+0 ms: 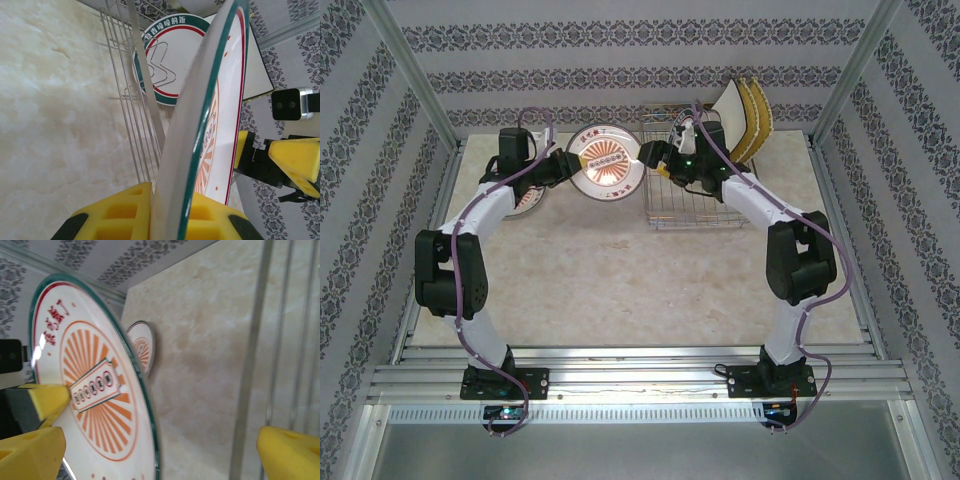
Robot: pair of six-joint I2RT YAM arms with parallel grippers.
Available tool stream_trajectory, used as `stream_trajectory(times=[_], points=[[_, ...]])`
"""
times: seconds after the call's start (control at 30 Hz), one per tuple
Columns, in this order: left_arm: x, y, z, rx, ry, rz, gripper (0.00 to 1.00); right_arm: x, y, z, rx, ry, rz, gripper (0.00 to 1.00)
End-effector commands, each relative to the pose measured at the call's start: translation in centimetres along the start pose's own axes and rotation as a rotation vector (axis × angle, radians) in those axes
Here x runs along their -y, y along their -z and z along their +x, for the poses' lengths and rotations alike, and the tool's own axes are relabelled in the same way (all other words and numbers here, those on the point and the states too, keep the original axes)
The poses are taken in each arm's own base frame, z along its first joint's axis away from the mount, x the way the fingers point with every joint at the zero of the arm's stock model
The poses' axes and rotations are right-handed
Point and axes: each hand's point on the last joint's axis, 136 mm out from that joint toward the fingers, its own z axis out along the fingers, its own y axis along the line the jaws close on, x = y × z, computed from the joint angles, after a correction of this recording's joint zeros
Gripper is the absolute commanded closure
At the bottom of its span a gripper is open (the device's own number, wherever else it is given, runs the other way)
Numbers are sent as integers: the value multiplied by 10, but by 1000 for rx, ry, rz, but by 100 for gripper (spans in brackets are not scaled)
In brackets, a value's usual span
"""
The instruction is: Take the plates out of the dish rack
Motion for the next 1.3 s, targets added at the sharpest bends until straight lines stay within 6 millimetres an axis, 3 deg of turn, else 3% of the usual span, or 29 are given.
stream_trajectory(times=[0.0, 0.23, 0.37, 0.77, 1.0, 1.27], points=[[31, 18, -31, 78, -74, 73, 100, -8, 25, -18, 53, 82, 80, 2], [35, 31, -44, 113, -82, 81, 100, 6, 37, -24, 68, 118, 199, 2], [26, 45, -52, 147, -73, 56, 100, 17, 53, -27, 70, 174, 336, 2], [-35, 91, -71, 327, 52, -64, 100, 51, 92, -37, 74, 295, 670, 2], [-84, 125, -70, 417, 113, -227, 100, 57, 95, -38, 59, 318, 723, 2], [-125, 151, -66, 479, 180, -316, 100, 61, 91, -38, 32, 356, 780, 2]])
